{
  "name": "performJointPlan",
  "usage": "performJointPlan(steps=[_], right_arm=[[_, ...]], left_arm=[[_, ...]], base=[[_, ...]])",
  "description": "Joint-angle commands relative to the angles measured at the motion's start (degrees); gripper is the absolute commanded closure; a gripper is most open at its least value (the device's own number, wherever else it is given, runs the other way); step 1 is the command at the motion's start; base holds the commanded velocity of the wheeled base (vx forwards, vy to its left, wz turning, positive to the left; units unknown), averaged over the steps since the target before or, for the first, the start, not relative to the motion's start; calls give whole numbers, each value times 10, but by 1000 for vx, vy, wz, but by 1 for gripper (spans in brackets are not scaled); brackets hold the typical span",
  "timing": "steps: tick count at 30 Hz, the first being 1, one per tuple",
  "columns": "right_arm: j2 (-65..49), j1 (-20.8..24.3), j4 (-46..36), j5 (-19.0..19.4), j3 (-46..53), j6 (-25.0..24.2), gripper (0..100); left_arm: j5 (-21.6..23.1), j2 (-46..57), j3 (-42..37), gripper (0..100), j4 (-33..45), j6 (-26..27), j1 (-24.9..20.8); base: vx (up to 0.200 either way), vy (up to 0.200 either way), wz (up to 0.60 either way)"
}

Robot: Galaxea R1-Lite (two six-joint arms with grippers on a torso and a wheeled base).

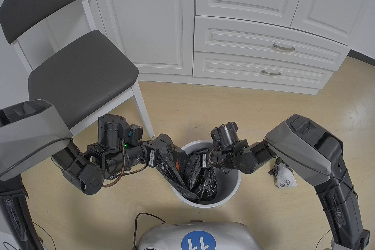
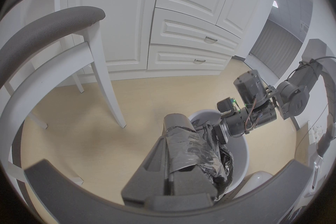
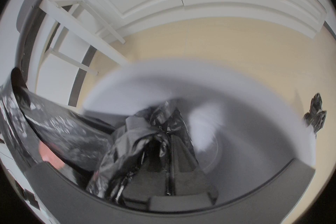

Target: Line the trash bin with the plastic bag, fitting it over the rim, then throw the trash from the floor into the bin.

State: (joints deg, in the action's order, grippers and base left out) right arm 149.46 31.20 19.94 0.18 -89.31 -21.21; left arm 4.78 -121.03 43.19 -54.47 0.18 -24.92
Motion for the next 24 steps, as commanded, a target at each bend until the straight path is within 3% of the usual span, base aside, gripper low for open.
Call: performJointPlan(steps=[1, 9, 15, 19, 24], right_arm=[[-121, -1, -11, -16, 84, -5, 100], [-179, -29, 6, -22, 176, -39, 100], [-182, -69, 152, -29, 270, -79, 100], [-182, -83, 213, -28, 317, -69, 100], [-180, -95, 211, -32, 323, -37, 100]], left_arm=[[1, 13, -2, 100, 0, -16, 0], [2, 5, 16, 100, 0, -33, 12], [2, 4, 29, 100, 0, -40, 30], [2, 4, 30, 100, 0, -41, 34], [1, -14, 32, 100, 2, -37, 34]], base=[[0, 0, 0], [0, 0, 0], [0, 0, 0], [0, 0, 0], [0, 0, 0]])
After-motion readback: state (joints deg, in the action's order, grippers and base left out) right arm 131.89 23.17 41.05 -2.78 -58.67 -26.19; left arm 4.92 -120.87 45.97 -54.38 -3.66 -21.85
